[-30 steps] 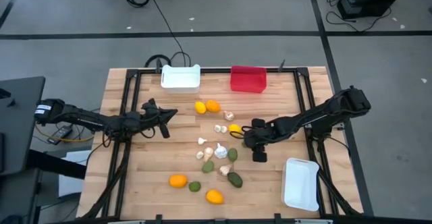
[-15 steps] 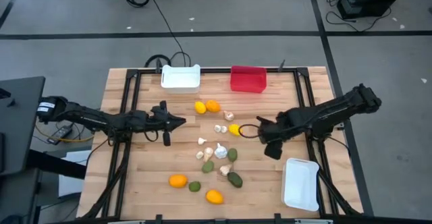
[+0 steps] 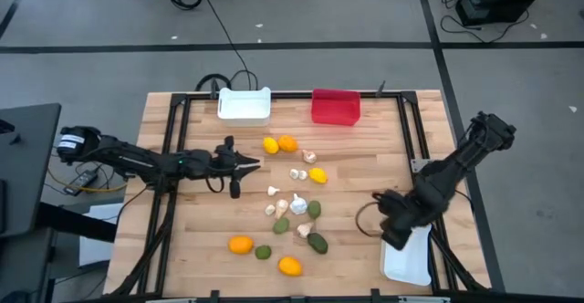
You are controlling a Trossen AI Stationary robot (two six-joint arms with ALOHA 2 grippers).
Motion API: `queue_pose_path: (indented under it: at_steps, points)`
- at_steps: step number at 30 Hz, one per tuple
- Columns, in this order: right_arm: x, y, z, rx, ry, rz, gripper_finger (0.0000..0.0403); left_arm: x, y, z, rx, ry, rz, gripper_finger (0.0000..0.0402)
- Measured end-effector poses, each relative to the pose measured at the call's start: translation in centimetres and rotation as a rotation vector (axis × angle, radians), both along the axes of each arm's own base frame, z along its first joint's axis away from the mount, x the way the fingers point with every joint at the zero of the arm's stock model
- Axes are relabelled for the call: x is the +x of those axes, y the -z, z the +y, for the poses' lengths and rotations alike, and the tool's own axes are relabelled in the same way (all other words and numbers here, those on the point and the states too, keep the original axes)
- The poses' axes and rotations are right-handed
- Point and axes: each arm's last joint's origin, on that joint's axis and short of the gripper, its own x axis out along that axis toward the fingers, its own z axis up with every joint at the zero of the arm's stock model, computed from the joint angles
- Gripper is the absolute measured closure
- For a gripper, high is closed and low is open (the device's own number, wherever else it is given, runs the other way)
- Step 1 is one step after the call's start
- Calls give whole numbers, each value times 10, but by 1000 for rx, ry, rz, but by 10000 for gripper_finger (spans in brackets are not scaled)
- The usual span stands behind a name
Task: Sort produce into baskets
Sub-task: Put the green lime into the bottom white bin
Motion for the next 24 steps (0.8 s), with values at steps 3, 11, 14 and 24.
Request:
queue_pose_path:
  at_steps: [3,11,14,24]
  points:
    - [-10,3,12,-22,42,-7,229,4,-2,-1,0,13,4,273]
    - [-23,11,26,-28,142,1,180,6,0,-1,35,36,27,254]
    - [-21,11,23,-54,182,0,172,6,0,-1,34,36,23,254]
    - [34,11,-5,-368,56,-541,173,6,0,-1,-7,11,11,254]
